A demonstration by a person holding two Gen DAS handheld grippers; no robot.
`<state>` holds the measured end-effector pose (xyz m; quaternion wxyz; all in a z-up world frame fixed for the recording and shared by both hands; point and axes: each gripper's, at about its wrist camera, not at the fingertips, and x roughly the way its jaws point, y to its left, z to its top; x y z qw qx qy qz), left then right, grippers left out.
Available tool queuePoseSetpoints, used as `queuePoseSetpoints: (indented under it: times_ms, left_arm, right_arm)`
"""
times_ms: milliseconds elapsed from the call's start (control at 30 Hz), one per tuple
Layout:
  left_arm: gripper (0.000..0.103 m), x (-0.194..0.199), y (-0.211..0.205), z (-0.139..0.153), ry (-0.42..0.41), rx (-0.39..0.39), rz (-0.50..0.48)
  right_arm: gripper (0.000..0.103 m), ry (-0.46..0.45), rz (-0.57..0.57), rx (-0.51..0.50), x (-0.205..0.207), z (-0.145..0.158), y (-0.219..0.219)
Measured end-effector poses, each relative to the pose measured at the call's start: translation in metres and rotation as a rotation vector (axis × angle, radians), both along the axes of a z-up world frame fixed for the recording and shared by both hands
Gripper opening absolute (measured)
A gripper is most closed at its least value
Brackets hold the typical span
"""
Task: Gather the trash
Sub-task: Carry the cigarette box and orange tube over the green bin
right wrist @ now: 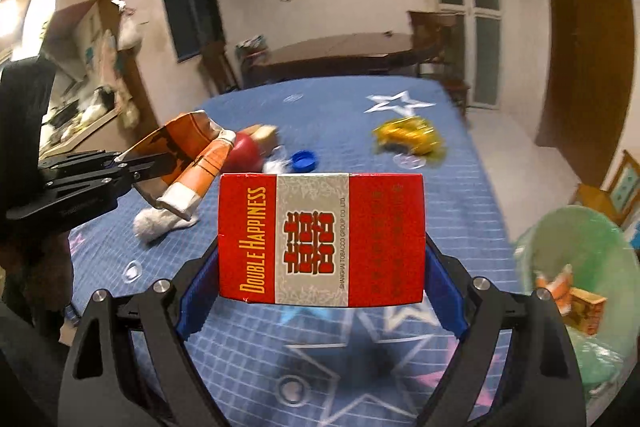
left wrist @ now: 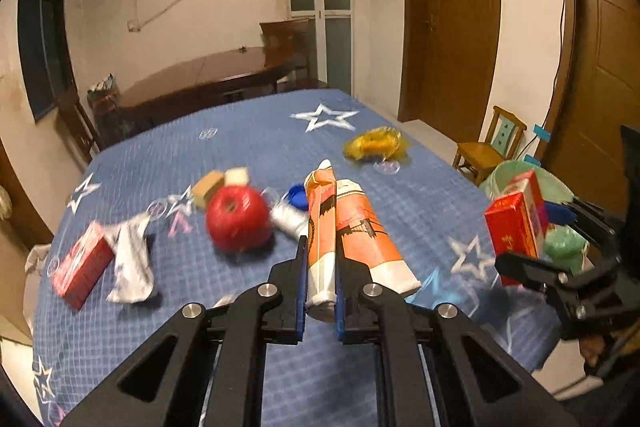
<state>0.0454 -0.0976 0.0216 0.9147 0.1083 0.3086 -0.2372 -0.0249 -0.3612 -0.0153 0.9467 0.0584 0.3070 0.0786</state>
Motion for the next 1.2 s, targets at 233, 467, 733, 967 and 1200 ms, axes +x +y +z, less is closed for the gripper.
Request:
queuePoseSetpoints:
  times_ms: [233, 467, 733, 967, 1200]
  left_arm:
    - [0.012, 0.003, -0.068, 0.007, -0.063, 0.073, 0.012]
    - [0.012, -0.004, -0.138, 0.018, -0.135, 0.113, -0.054]
    - [0.012, -0.01, -0.219, 0.022, -0.179, 0.148, -0.144]
    - [0.012, -0.015, -0.278, 0.016, -0.196, 0.17, -0.217]
    - [0.012, -0.021, -0.32, 0.005, -0.197, 0.193, -0.275]
  right_arm:
    - [0.085, -0.04, -0.134, -0.063, -0.016, 0.018, -0.041]
    - [0.085, -0.064, -0.281, -0.116, -0.031, 0.031, -0.091]
    - [0.085, -0.048, -0.423, -0.166, -0.039, 0.032, -0.149]
    - [0.085, -0.019, -0.508, -0.194, -0.053, 0.022, -0.184]
    - [0.085, 0.017, -0.565, -0.195, -0.058, 0.008, -0.213]
